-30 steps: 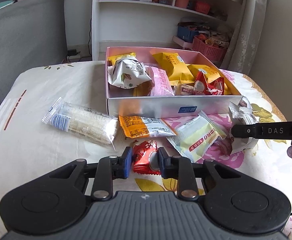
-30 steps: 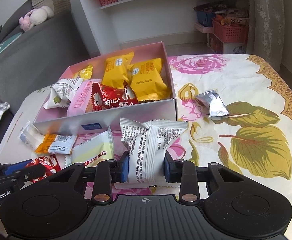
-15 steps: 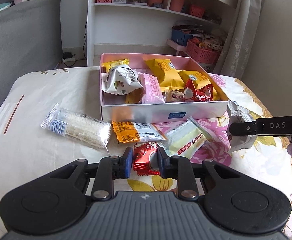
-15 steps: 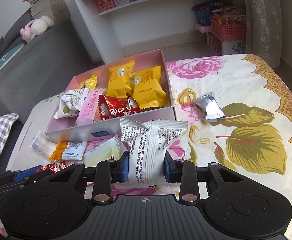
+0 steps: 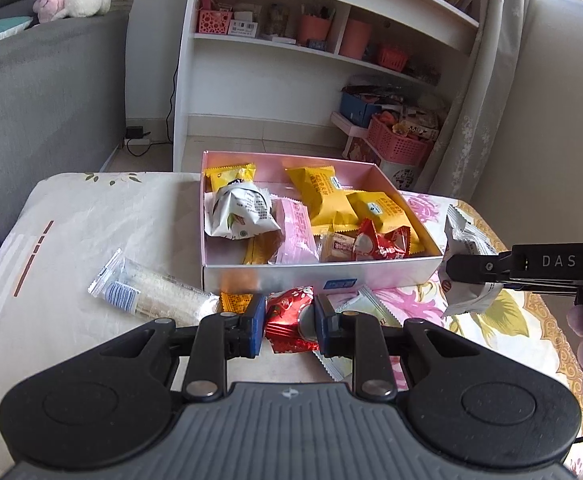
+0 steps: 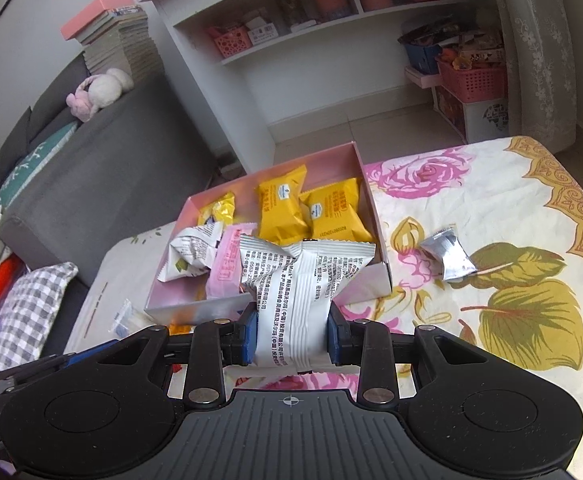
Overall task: Organize snacks
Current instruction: 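Carry the red candy pack and white pillow pack with both grippers over the box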
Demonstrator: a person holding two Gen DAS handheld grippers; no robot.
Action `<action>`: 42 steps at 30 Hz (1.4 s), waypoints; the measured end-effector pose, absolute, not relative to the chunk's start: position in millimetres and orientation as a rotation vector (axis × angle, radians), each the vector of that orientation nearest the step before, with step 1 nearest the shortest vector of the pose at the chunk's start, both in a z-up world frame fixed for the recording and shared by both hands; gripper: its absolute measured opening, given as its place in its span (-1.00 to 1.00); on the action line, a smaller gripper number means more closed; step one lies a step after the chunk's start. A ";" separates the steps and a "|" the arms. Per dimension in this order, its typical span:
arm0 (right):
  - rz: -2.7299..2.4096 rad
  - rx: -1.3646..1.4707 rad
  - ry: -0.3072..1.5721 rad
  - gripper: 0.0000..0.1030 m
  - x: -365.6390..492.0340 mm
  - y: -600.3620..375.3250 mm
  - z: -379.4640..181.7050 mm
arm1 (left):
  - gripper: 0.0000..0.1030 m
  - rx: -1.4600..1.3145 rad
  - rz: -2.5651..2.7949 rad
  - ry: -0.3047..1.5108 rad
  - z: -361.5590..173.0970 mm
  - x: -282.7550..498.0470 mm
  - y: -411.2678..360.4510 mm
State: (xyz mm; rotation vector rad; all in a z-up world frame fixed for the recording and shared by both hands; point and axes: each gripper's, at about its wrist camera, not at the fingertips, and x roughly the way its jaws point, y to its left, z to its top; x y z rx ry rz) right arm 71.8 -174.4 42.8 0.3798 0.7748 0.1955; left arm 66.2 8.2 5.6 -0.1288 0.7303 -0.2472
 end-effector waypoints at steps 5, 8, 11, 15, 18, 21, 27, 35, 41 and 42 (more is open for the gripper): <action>0.201 0.402 0.752 -0.37 80.0 -171.2 47.1 | -0.55 -0.167 -0.229 0.708 11.6 76.5 13.7; 0.201 0.416 0.736 -0.37 85.9 -169.4 48.5 | -0.55 -0.198 -0.224 0.686 15.7 84.5 17.6; 0.201 0.437 0.721 -0.37 92.0 -169.2 48.9 | -0.55 -0.239 -0.217 0.674 16.5 94.0 20.6; 0.200 0.472 0.697 -0.37 101.8 -170.5 49.9 | -0.55 -0.284 -0.203 0.663 15.8 105.9 22.2; 0.193 0.488 0.697 -0.37 114.6 -171.7 50.3 | -0.55 -0.287 -0.202 0.669 16.2 121.5 18.3; 0.175 0.496 0.691 -0.37 130.4 -174.7 50.7 | -0.55 -0.306 -0.197 0.670 15.0 135.9 18.2; 0.141 0.505 0.708 -0.37 167.9 -184.6 46.9 | -0.55 -0.320 -0.173 0.691 6.8 174.4 11.0; 0.110 0.510 0.786 -0.37 223.9 -186.4 30.6 | -0.55 -0.281 -0.162 0.708 -6.6 216.6 -6.6; 0.090 0.502 0.829 -0.31 244.1 -181.6 22.5 | -0.55 -0.268 -0.157 0.710 -12.0 234.0 -9.4; 0.090 0.502 0.833 -0.31 245.7 -181.3 21.9 | -0.55 -0.265 -0.161 0.709 -12.7 235.2 -10.1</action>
